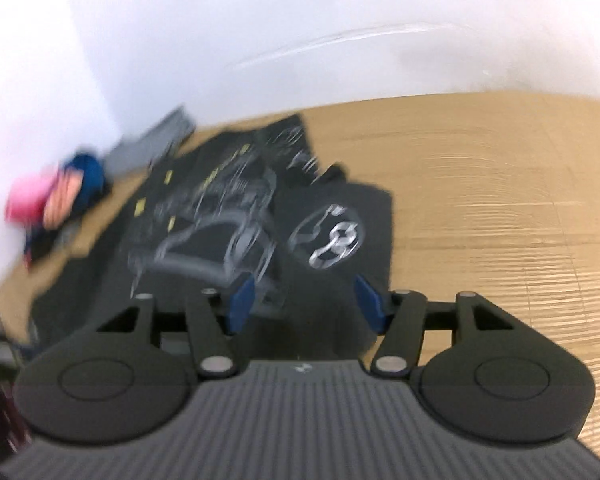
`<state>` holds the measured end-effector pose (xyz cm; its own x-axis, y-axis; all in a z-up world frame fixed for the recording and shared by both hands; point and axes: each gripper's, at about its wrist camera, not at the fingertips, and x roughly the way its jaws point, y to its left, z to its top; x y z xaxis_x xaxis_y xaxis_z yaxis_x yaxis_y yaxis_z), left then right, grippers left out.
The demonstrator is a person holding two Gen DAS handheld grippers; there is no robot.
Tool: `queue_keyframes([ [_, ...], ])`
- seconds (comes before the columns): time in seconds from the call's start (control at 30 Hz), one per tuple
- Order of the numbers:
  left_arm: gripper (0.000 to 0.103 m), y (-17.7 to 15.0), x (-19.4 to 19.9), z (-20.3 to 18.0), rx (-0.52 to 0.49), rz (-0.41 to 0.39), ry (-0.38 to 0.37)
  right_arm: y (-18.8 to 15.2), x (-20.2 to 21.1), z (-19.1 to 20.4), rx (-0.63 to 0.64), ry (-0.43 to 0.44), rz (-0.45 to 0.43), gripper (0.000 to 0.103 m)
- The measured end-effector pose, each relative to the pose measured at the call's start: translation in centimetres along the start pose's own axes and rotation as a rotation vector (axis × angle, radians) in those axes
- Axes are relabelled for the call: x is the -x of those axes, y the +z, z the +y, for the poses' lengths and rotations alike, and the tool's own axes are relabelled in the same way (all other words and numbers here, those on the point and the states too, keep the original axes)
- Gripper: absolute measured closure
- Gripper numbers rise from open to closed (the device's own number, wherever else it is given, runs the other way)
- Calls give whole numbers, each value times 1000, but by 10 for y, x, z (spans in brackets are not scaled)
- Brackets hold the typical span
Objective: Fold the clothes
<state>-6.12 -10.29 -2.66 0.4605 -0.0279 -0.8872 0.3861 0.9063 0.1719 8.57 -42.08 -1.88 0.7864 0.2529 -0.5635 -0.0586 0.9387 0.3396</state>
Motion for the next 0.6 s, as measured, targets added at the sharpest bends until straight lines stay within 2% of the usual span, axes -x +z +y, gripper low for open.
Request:
queue_keyframes([
  [0.1,46,-9,20,6,58,-23,-29,10,6,-14,-23,-22,-11,44],
  [0.17,36,-4,27,7,86,-56,-25,12,-8,-18,8,-59,20,44],
  [0.27,33,22,24,7,127,-111,-16,20,-50,-17,50,-106,82,44],
  [0.33,33,40,14,5,160,-143,-34,22,-81,-18,54,-146,85,44],
  [0.43,33,53,-10,4,224,-117,-76,32,-122,-29,47,-214,85,44],
  [0.6,33,73,-52,2,333,-68,-146,39,-172,-34,85,-218,122,45],
])
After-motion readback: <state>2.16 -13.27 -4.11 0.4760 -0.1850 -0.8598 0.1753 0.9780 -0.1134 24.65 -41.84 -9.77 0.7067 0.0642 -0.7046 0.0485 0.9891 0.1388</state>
